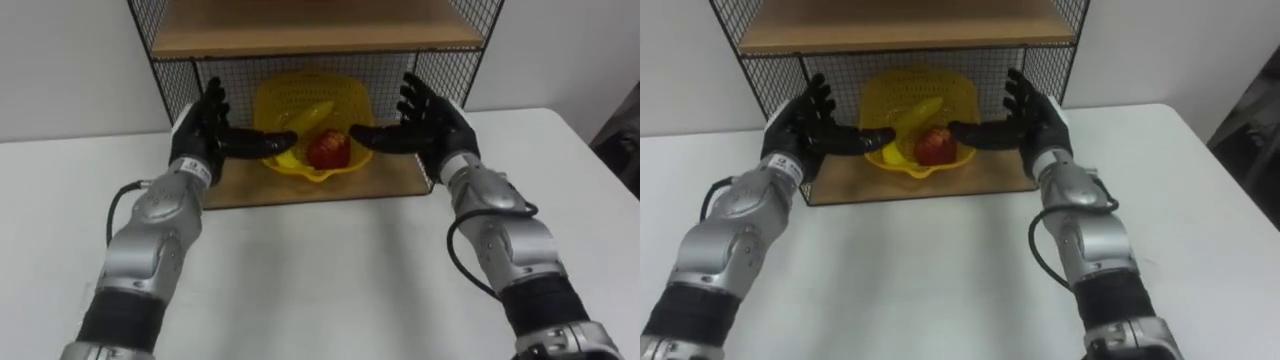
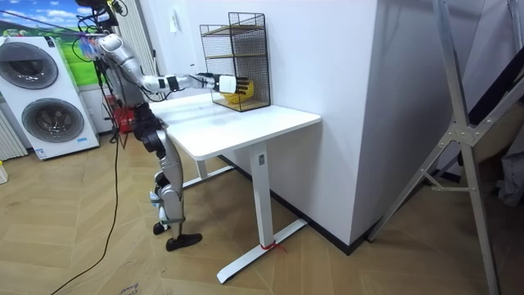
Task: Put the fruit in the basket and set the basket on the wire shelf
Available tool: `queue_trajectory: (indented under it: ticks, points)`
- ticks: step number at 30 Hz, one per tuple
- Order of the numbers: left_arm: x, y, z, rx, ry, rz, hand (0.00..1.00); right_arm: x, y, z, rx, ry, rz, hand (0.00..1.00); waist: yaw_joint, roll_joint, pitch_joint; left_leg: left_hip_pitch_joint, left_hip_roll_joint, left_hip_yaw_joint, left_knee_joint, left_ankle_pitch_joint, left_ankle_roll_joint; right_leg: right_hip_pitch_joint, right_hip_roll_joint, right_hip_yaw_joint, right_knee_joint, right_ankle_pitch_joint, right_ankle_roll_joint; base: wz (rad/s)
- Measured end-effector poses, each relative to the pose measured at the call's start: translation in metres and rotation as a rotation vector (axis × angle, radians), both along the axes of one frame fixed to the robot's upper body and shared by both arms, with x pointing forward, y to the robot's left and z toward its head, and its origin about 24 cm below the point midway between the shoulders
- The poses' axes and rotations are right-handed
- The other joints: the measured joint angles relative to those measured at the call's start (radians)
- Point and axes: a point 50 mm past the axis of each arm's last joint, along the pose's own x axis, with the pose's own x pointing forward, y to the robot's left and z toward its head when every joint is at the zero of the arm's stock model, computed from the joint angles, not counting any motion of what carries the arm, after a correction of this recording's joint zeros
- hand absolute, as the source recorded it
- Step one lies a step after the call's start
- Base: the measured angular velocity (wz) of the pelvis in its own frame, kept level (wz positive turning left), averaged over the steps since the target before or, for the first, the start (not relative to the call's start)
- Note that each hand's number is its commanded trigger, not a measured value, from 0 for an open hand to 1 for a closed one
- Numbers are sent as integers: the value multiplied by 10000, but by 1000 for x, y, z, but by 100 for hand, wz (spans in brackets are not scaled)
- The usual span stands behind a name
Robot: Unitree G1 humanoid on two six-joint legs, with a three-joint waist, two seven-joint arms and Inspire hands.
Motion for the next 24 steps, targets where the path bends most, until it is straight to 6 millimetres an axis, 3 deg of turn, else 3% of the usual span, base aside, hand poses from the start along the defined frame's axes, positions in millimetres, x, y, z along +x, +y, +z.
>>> queue_trajectory:
  ticks: [3, 9, 15, 21, 24]
  points:
    - [-10, 2, -4, -232, 39, 72, 0, -9, -5, 6, -396, -464, -46, 0, -46, -46, 1, -60, 5, -29, 6, 29, 10, -24, -11, -141, 45, 25, -35, 3]
    - [-31, -1, 9, -457, -881, -506, 0, -26, -5, 27, -342, -1612, 158, 0, -58, -88, 18, -37, 21, -55, -222, 105, -40, -6, 37, -252, 11, 52, -75, 1]
    - [-61, -3, -18, -1031, -44, -821, 0, -48, -9, 13, -497, -1262, 285, 0, -74, -251, 120, -72, 27, -63, -385, 141, -64, -104, 99, -266, -3, 51, -76, 0]
    - [-79, -5, -29, -1165, -48, -1261, 0, -66, -7, 14, -874, -1729, 641, 0, -20, -254, 117, -235, 43, -9, -425, 143, -67, -342, 129, -260, -6, 51, -76, -2]
    - [-97, -4, -35, -1210, 109, -1453, 0, -87, -6, 9, -775, -1796, 837, 0, -13, -244, 117, -269, 78, -10, -406, 141, -73, -356, 153, -310, -15, 47, -73, 1]
